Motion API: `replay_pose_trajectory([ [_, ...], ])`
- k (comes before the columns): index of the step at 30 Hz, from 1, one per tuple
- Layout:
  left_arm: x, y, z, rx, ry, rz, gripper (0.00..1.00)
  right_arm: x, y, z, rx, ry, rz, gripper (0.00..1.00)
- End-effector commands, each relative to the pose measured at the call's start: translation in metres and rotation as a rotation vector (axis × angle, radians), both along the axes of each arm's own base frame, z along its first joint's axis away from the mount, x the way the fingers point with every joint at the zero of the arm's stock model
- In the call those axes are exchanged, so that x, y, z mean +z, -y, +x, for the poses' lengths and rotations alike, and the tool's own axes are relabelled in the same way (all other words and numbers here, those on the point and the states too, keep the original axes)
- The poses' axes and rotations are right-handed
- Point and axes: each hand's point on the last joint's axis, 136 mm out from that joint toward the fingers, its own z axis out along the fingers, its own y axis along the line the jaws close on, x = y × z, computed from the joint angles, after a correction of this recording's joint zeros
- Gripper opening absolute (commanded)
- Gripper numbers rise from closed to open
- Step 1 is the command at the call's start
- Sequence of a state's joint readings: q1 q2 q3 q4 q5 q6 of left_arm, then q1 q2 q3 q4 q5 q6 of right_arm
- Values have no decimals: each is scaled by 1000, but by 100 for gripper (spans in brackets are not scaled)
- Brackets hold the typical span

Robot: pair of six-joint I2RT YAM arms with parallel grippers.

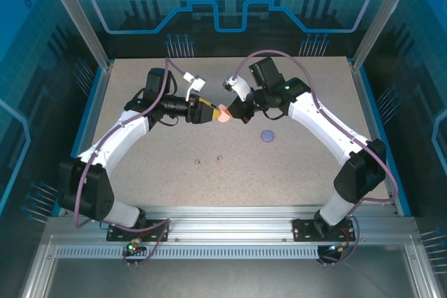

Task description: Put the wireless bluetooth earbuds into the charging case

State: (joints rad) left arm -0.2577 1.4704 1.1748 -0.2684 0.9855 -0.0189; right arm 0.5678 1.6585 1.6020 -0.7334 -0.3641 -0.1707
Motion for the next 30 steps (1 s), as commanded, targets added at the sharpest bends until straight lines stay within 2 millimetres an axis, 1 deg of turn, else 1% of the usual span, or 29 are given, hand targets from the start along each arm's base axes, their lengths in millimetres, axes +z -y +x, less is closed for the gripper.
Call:
replay_pose_trajectory([
  [1, -1, 7, -12, -69, -20, 14, 62, -2, -3, -1, 22, 4, -38, 0],
  [8, -6, 12, -17, -103, -39, 32, 56, -2, -6, 0, 34, 18, -58, 0],
  [18, -16, 16, -16, -121, -66, 53, 49, 1, -9, 0, 43, 31, -58, 0],
  [21, -16, 16, -14, -119, -64, 53, 48, 0, -9, 0, 44, 34, -64, 0],
  [26, -16, 17, -13, -120, -65, 52, 42, -1, -9, 0, 45, 34, -68, 0],
  [30, -16, 17, -11, -116, -61, 51, 40, 0, -9, 0, 43, 36, -68, 0],
])
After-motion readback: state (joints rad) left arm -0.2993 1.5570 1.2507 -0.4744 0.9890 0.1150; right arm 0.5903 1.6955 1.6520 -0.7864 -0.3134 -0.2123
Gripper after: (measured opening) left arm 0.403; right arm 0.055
